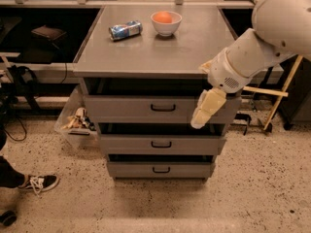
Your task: Open top drawer
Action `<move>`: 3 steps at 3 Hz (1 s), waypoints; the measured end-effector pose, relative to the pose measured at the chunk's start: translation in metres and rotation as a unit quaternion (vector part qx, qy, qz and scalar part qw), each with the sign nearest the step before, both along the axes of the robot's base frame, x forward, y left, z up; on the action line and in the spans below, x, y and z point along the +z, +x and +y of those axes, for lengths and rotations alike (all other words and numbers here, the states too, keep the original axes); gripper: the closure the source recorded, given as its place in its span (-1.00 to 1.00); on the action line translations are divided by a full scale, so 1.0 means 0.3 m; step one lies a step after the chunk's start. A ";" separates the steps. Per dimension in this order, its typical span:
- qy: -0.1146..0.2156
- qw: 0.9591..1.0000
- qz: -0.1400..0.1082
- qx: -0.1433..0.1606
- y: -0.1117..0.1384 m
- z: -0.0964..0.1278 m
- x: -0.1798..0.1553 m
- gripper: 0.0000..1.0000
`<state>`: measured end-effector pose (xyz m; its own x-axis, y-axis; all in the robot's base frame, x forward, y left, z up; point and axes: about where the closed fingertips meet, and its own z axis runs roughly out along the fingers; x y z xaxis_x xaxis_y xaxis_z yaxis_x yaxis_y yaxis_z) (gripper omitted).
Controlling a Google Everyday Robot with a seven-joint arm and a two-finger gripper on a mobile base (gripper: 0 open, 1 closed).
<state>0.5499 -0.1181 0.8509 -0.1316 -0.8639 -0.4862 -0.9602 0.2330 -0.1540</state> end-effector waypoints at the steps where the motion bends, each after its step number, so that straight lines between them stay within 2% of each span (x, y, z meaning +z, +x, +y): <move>1: 0.031 0.999 -0.014 0.027 0.094 0.005 -0.022 -1.00; 2: 0.029 0.999 -0.015 0.027 0.094 0.004 -0.024 -1.00; 3: 0.014 0.999 -0.020 0.025 0.067 0.070 -0.076 -1.00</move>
Offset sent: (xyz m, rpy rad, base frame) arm 0.0271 0.0023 -0.0061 0.0662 -0.0256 0.0539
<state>0.5700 -0.0972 0.8280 -0.0694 -0.8546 -0.5146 -0.9639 0.1903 -0.1861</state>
